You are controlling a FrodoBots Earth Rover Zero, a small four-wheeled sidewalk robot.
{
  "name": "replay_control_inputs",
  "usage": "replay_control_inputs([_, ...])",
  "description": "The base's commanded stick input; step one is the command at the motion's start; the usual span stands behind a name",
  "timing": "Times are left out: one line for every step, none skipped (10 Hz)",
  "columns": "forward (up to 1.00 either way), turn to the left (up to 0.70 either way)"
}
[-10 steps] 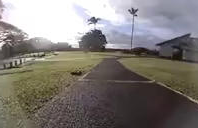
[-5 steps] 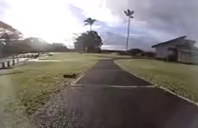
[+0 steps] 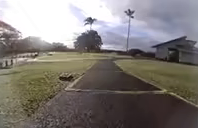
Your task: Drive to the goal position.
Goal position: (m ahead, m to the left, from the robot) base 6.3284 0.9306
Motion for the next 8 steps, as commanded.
replay_control_inputs([0.6, 0.0])
replay_control_inputs([0.6, -0.11])
replay_control_inputs([0.6, -0.15])
replay_control_inputs([0.6, -0.15])
replay_control_inputs([0.6, -0.15])
replay_control_inputs([0.6, -0.15])
replay_control_inputs([0.6, -0.15])
replay_control_inputs([0.6, -0.15])
